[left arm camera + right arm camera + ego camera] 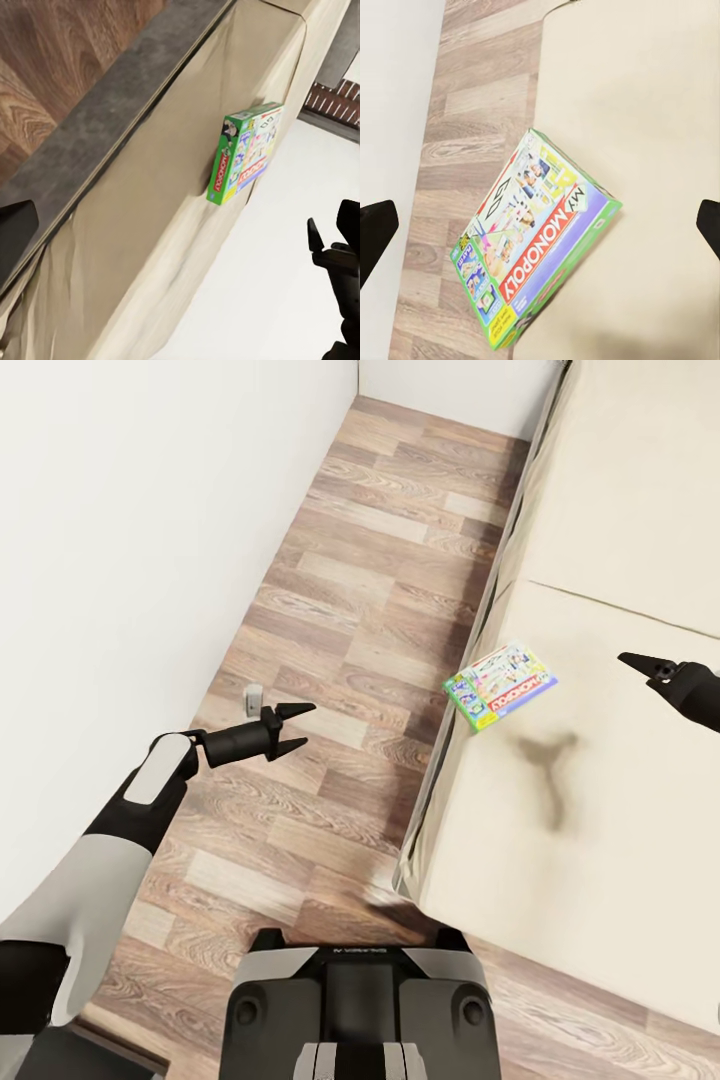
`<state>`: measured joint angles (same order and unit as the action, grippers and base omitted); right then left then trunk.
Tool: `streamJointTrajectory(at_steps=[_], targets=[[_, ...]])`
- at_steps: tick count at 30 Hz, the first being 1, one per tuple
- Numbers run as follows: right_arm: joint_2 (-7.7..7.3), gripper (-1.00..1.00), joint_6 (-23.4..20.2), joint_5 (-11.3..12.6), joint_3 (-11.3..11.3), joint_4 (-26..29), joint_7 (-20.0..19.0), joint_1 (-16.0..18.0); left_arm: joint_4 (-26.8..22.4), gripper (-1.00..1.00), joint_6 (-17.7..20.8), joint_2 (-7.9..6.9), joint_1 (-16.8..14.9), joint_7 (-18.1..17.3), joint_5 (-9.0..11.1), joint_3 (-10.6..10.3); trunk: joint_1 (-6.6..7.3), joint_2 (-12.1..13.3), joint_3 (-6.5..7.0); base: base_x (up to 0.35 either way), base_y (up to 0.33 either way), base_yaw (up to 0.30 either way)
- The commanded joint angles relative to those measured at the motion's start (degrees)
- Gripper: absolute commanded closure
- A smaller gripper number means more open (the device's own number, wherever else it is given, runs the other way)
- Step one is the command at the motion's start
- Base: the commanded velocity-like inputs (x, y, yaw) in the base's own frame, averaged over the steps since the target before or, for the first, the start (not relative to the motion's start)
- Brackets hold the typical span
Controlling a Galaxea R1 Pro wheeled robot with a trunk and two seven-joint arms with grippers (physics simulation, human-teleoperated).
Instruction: Put all the toys in the child's room - the three board games (two on the bed and one on the table), the two jigsaw puzzles on the table, and the tennis ball on the table - inside the toy box on the table in the child's room.
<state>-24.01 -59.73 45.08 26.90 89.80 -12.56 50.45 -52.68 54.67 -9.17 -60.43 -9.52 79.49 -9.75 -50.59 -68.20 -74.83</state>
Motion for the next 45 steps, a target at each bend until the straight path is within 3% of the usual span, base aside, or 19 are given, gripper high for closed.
streamJointTrajectory(at_steps=[1,16,23,33,45], targets=[[-0.01,-1.0,-0.3,-0.5,0.1,0.0,-0.5,0.1,0.1,-1.0,0.0,-0.05,-0.1,-0.6,-0.5,-0.2,-0.23,-0.4,-0.11,0.0,0.0,0.0],[-0.3,-1.0,-0.3,-0.5,0.1,0.4,-0.1,0.3,0.6,-1.0,0.0,-0.09,-0.2,-1.5,-0.5,-0.4,-3.53,-6.5,-1.43,0.0,0.0,0.0],[-0.52,-1.0,-0.3,-0.6,0.2,1.1,0.0,3.0,2.0,-1.0,-0.1,-0.39,-0.7,-4.5,-0.6,-0.4,-5.06,-9.3,-2.04,0.0,0.0,0.0],[-0.75,-1.0,-0.3,-0.7,0.2,1.3,0.0,5.1,2.4,-1.0,-0.2,-0.18,-1.8,-6.2,-0.7,-0.5,-7.26,-13.3,-2.91,0.0,0.0,0.0],[-0.77,-1.0,-0.3,-0.6,0.3,1.8,3.0,5.5,2.8,-1.0,-0.2,0.61,-3.2,-6.9,-3.5,-0.5,-9.9,-18.1,-3.95,0.0,0.0,0.0]])
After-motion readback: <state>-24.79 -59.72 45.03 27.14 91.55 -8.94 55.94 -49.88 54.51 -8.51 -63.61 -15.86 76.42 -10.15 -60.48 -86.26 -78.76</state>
